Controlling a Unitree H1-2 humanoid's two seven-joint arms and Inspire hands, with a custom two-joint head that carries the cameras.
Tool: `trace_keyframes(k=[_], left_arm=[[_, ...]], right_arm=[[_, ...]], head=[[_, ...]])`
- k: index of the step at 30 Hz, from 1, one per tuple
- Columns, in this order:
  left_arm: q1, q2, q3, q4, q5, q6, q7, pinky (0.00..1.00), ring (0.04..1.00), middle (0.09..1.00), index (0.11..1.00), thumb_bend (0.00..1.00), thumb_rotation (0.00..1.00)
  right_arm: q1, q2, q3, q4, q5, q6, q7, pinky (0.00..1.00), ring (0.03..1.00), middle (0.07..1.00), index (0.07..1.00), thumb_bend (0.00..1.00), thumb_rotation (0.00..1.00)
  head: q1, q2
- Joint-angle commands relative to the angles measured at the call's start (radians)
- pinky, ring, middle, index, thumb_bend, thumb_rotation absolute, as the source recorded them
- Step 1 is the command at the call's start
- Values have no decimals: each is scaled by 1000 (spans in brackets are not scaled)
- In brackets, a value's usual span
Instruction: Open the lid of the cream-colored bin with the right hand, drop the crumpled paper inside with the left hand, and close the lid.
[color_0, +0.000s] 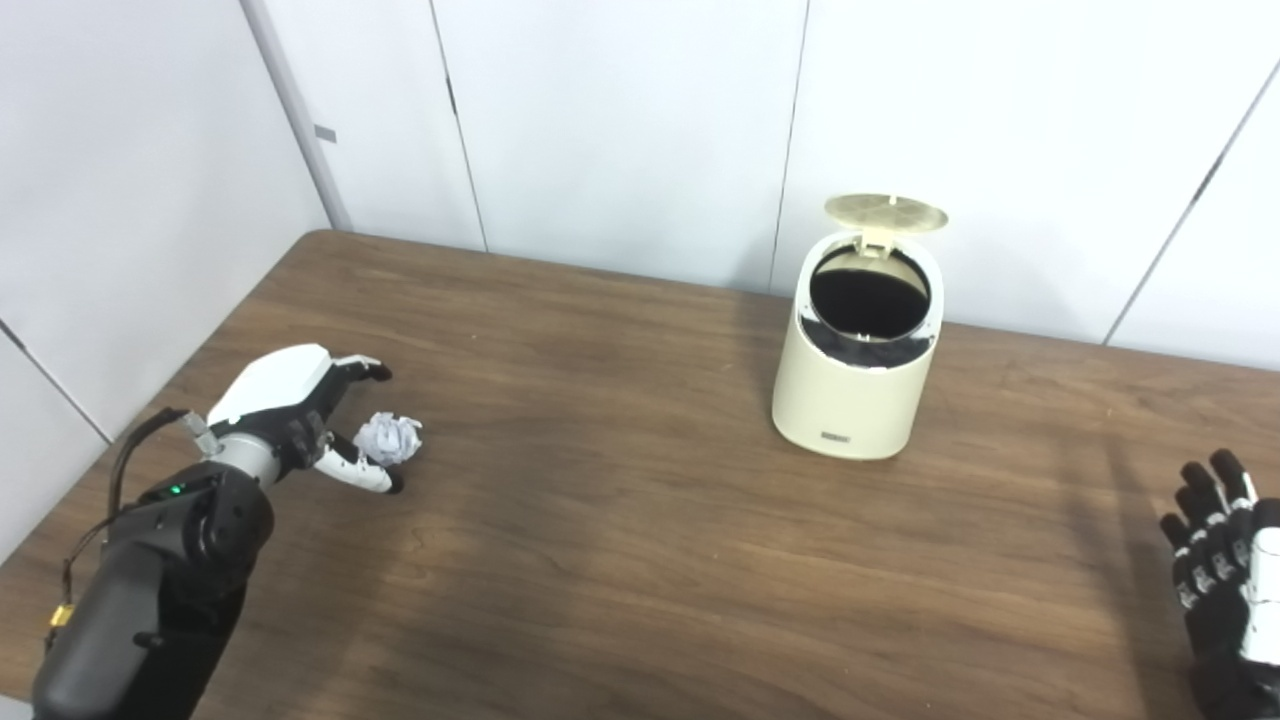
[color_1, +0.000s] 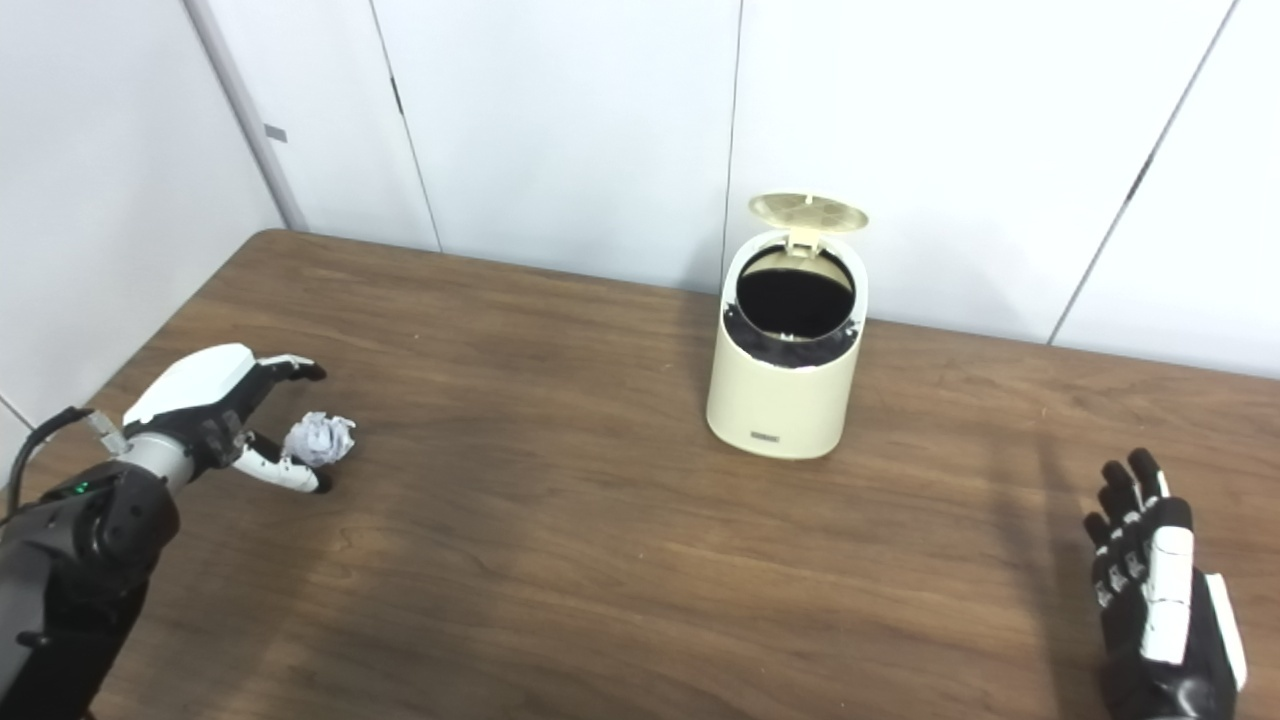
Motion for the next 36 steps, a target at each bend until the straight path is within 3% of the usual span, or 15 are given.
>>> trace_keyframes(k=[1,16,22,29,36], left_arm=[[-16,25,13,-3,6,1,20,795,912,885,850,879,124],[-21,30,9,44,-97,-13,105,751,855,870,838,855,85],[-25,31,3,41,-91,-4,99,734,844,871,836,842,99],[-34,20,2,-2,-31,4,32,734,836,855,823,822,115],[-34,40,-16,15,-42,-3,48,708,790,817,777,815,116]], right_arm=[[-20,-15,-3,-13,-4,-53,8,1000,1000,967,968,434,1000],[-16,-13,-4,-18,-4,-43,6,1000,1000,960,972,451,1000],[-17,-12,-5,-7,-10,-55,4,1000,1000,953,970,439,1000],[-16,-10,-6,-11,-6,-48,2,1000,1000,953,968,428,1000],[-15,-9,-7,-9,-1,-44,3,1000,1000,948,970,426,1000]], head=[[0,1],[-3,1],[-6,3],[-4,10],[-7,18]])
